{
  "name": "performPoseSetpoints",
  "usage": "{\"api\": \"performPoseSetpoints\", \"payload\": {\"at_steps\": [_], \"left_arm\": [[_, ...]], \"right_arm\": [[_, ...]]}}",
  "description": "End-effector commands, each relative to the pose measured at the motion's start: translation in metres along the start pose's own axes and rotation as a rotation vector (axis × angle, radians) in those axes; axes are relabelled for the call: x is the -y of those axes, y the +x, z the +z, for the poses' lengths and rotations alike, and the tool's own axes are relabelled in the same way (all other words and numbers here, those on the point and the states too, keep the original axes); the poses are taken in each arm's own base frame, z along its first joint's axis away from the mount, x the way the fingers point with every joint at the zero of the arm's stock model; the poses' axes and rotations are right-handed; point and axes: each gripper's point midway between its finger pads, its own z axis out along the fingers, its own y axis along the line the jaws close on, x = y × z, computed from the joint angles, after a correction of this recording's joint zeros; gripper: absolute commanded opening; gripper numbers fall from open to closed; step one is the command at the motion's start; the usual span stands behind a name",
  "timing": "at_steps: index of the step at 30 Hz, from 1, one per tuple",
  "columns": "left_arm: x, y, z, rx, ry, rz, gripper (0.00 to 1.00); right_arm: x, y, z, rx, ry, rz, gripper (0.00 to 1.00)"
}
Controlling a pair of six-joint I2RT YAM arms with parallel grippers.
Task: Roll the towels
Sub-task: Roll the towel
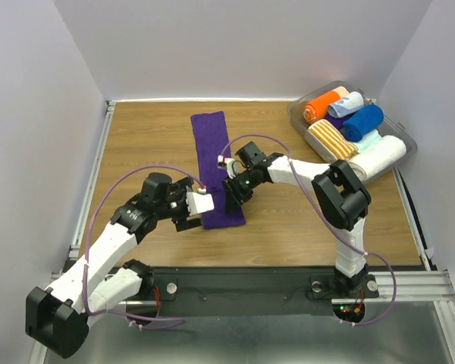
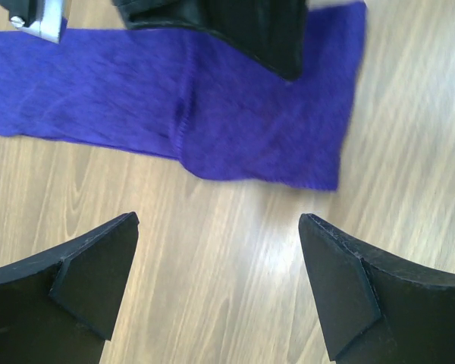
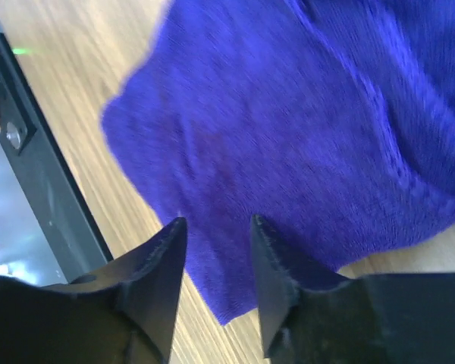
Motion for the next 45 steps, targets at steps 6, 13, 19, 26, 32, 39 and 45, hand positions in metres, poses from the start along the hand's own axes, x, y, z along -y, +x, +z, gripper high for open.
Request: {"api": "performPoseSetpoints", "payload": {"at_steps": [6,13,19,26,32,39,45], "left_arm": [[0.063,0.012,0.021,-0.015,0.168,0.24,0.83],[0.098,0.002,0.044,0.022,0.237,0.327,0.75],[0.093,0.007,0.066,-0.014,0.214,0.367,0.67],[0.098,0.021,0.081,-0.061,0.233,0.373,0.57],[0.105,0.036,0.085,-0.119,0.275,0.355,0.45],[0.11,0.018,0.079,-0.1,0.362,0.33,0.27],[0.119,-0.015,0.053,-0.019,0.524,0.204,0.22]], "right_arm": [[-0.011,0.028,0.011,0.037,-0.069,0.207,0.35],[-0.012,0.016,0.002,0.09,-0.025,0.234,0.34],[-0.023,0.006,-0.009,0.123,-0.039,0.216,0.34],[-0.018,-0.009,-0.029,0.181,-0.042,0.201,0.29],[-0.016,-0.036,-0.077,0.316,0.019,0.116,0.61],[-0.008,-0.051,-0.141,0.407,0.122,0.015,1.0],[-0.002,-0.034,-0.168,0.385,0.295,-0.106,1.0]]}}
